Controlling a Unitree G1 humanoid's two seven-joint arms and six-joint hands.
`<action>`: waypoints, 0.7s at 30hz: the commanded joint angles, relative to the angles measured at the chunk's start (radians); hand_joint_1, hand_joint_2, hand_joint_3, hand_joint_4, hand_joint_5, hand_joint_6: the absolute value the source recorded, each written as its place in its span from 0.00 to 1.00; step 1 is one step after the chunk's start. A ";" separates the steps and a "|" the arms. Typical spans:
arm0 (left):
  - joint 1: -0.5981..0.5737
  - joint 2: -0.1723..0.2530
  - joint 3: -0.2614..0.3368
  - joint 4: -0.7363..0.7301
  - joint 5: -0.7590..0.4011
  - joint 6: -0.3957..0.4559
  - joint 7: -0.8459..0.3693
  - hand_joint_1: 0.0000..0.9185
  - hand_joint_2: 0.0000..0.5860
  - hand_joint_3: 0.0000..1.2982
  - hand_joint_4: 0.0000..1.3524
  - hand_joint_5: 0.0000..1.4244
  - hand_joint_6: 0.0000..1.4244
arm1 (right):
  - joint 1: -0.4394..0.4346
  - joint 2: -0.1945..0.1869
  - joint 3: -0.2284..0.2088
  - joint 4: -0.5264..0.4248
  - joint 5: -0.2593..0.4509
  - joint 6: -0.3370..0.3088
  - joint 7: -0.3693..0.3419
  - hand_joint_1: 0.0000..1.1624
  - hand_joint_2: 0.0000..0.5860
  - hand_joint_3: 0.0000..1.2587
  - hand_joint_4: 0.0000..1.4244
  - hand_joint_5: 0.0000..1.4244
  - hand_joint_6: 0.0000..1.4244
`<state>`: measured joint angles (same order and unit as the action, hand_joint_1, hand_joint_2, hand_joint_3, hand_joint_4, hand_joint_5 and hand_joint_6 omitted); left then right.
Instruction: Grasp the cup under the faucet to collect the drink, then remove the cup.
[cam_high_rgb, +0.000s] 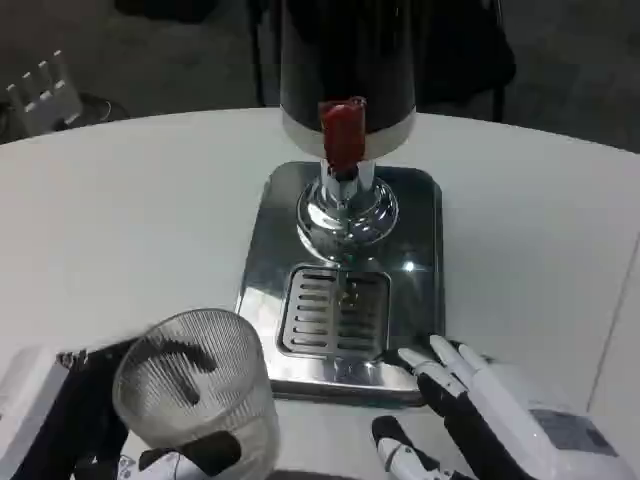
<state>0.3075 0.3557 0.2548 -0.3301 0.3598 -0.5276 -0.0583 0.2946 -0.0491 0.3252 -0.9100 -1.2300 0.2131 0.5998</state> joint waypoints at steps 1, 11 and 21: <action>-0.001 0.004 -0.002 0.004 -0.010 -0.010 0.007 0.47 0.38 0.75 0.82 0.93 1.00 | 0.007 0.008 0.000 -0.004 0.001 -0.010 0.011 0.02 0.82 0.11 0.00 0.00 0.00; -0.002 0.003 -0.003 0.009 -0.007 -0.007 0.008 0.47 0.38 0.75 0.82 0.93 1.00 | 0.003 0.017 -0.003 0.006 -0.001 -0.005 0.012 0.02 0.82 0.11 0.00 0.00 0.00; -0.024 -0.001 -0.007 0.041 -0.002 -0.011 0.018 0.47 0.38 0.75 0.82 0.93 1.00 | 0.016 0.023 -0.020 -0.014 -0.014 0.001 0.023 0.01 0.82 0.11 0.00 0.00 0.00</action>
<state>0.2912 0.3557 0.2540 -0.2998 0.3607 -0.5276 -0.0583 0.2939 -0.0304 0.3189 -0.9085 -1.2369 0.2131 0.6065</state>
